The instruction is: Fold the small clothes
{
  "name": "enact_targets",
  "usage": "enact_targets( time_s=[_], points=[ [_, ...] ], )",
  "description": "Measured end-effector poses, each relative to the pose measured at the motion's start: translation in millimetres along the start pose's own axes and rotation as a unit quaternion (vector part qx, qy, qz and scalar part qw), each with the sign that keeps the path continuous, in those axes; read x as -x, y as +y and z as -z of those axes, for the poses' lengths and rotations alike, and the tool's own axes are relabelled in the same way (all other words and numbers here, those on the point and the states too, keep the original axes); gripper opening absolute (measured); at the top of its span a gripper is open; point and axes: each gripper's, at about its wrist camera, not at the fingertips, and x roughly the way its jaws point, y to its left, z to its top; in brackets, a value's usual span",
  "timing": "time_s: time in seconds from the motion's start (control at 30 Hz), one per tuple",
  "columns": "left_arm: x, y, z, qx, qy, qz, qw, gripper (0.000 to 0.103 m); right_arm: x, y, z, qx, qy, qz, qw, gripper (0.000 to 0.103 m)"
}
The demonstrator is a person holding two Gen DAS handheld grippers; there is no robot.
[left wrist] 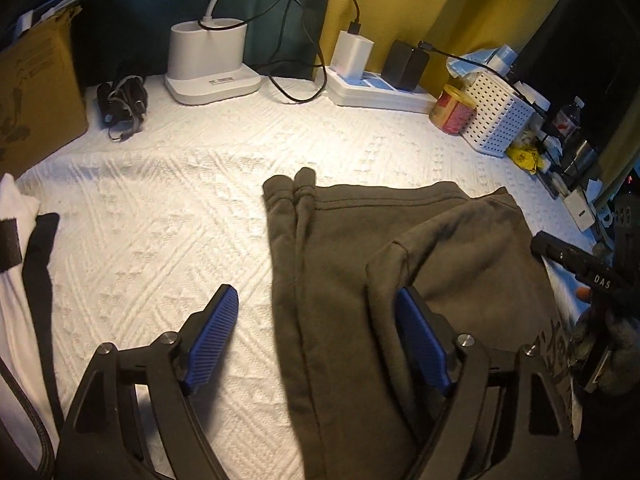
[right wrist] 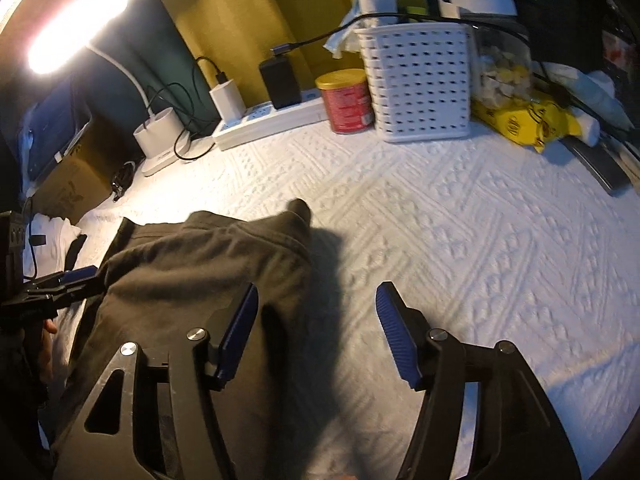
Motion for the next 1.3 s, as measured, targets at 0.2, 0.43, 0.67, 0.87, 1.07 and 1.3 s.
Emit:
enact_targets(
  time_s=[0.2, 0.43, 0.67, 0.87, 1.07, 1.3],
  points=[
    [-5.9, -11.5, -0.6, -0.018, 0.006, 0.022, 0.9996, 0.088, 7.9, -14.3, 5.6, -0.021, 0.000, 0.002, 1.000, 0.065],
    [-14.2, -48.8, 6.5, -0.084, 0.023, 0.064, 0.9941, 0.089, 6.8, -10.0, 2.2, -0.017, 0.006, -0.022, 1.000, 0.065],
    [-21.7, -72.0, 12.3, -0.133, 0.018, 0.047, 0.9899, 0.086, -14.5, 18.2, -2.3, 0.019, 0.029, -0.067, 0.997, 0.065],
    [-23.7, -91.3, 17.4, -0.159, 0.006, 0.047, 0.9861, 0.051, -28.5, 51.7, -6.1, 0.076, 0.032, -0.048, 0.995, 0.068],
    [-26.4, -98.6, 19.3, -0.157, -0.005, 0.049, 0.9863, 0.032, -32.4, 69.9, 0.1, 0.130, 0.035, -0.018, 0.991, 0.065],
    [-23.2, -102.6, 22.6, -0.161, -0.005, 0.055, 0.9854, 0.023, -29.4, 77.5, 5.8, 0.144, 0.036, -0.044, 0.988, 0.019]
  ],
)
